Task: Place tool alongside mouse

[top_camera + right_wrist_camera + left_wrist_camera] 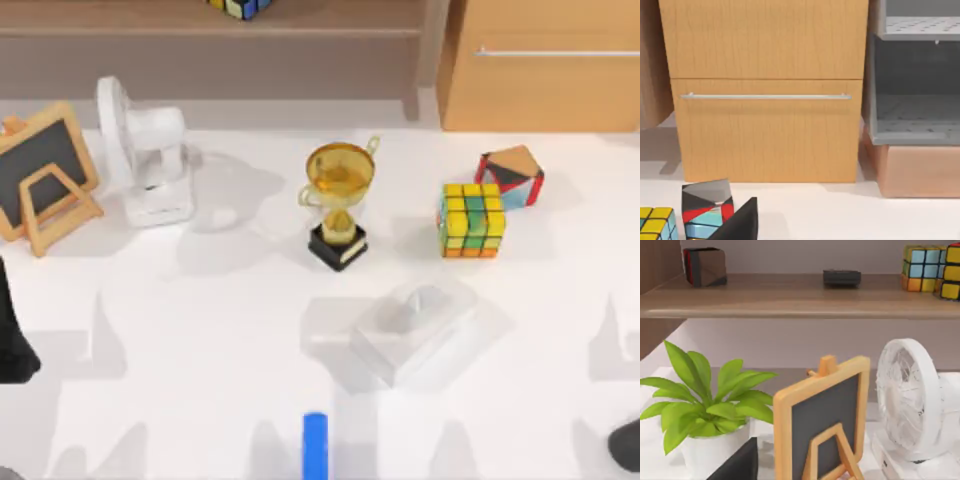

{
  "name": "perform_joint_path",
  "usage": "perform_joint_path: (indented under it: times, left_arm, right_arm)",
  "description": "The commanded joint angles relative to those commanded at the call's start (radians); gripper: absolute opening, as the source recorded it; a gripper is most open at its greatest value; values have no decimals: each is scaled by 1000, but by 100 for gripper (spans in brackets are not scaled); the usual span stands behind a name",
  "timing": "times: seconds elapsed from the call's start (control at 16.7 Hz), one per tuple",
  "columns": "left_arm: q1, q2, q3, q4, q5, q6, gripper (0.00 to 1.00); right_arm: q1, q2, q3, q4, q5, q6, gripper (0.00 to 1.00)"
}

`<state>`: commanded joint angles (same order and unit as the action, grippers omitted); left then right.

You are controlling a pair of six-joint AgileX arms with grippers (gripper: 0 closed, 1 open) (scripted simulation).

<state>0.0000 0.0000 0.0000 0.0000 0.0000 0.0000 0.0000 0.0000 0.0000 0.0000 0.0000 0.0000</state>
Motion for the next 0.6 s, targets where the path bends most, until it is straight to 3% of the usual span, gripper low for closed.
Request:
perform_joint_path:
  times: [0.3, 0.6]
  left_arm:
    - [0, 0, 0, 0, 0, 0, 100]
    - [0, 0, 0, 0, 0, 0, 100]
  right_arm:
    - [55, 60, 53, -25, 10, 43, 100]
    - [286, 340, 277, -156, 23, 233, 100]
